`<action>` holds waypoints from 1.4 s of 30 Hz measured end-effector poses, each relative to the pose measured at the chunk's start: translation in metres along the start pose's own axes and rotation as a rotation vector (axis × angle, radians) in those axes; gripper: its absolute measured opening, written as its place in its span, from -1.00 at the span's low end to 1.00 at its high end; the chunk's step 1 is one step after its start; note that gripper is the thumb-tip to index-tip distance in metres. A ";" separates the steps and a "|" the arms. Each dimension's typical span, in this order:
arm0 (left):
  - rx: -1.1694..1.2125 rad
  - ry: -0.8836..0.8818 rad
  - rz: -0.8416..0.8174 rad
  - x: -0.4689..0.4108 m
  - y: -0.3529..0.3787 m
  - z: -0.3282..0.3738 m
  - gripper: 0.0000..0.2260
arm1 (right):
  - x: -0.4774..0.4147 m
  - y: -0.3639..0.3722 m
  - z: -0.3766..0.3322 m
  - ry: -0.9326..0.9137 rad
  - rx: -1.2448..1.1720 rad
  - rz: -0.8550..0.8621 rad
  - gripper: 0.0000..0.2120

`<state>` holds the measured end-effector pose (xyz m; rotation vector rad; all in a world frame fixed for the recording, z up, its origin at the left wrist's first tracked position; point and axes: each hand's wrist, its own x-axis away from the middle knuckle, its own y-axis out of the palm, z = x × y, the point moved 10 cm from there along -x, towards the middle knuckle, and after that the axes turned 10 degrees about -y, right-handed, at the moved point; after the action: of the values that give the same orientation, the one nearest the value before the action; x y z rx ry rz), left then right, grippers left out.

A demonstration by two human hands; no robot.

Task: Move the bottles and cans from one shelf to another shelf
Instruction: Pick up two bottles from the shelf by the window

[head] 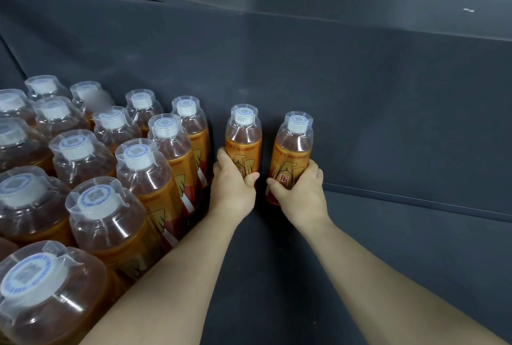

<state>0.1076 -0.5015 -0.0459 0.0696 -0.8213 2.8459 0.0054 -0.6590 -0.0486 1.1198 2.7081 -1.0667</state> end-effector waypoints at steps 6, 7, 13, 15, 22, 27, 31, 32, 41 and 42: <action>-0.022 0.014 0.017 0.000 -0.004 -0.002 -0.26 | -0.001 0.000 -0.002 0.028 0.011 0.009 -0.24; -0.028 0.023 0.024 0.000 -0.005 -0.002 -0.26 | -0.002 0.000 -0.002 0.029 0.008 0.010 -0.24; -0.060 0.044 0.035 -0.001 -0.003 0.001 -0.27 | -0.004 0.001 -0.001 0.032 -0.001 -0.004 -0.24; -0.064 0.059 0.048 0.002 -0.003 0.001 -0.26 | -0.004 0.000 0.000 0.031 -0.006 -0.012 -0.25; -0.085 0.067 0.070 0.002 -0.003 -0.003 -0.23 | -0.004 0.002 0.003 0.030 -0.020 -0.024 -0.25; -0.076 0.060 0.079 0.004 -0.002 -0.004 -0.21 | -0.001 0.005 0.005 0.029 -0.047 -0.019 -0.26; -0.081 0.059 0.089 0.003 -0.003 -0.004 -0.20 | 0.000 0.005 0.006 0.031 -0.056 -0.014 -0.28; -0.085 0.058 0.086 0.003 -0.003 -0.004 -0.20 | 0.001 0.005 0.006 0.031 -0.058 -0.016 -0.29; -0.096 0.033 0.071 0.005 -0.004 -0.003 -0.19 | 0.003 0.007 0.006 0.048 -0.086 -0.001 -0.29; -0.090 0.027 0.065 0.005 -0.004 -0.003 -0.19 | 0.003 0.006 0.006 0.052 -0.089 -0.001 -0.28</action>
<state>0.1035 -0.4959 -0.0454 -0.0081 -0.9614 2.8584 0.0057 -0.6575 -0.0573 1.1473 2.7654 -0.9192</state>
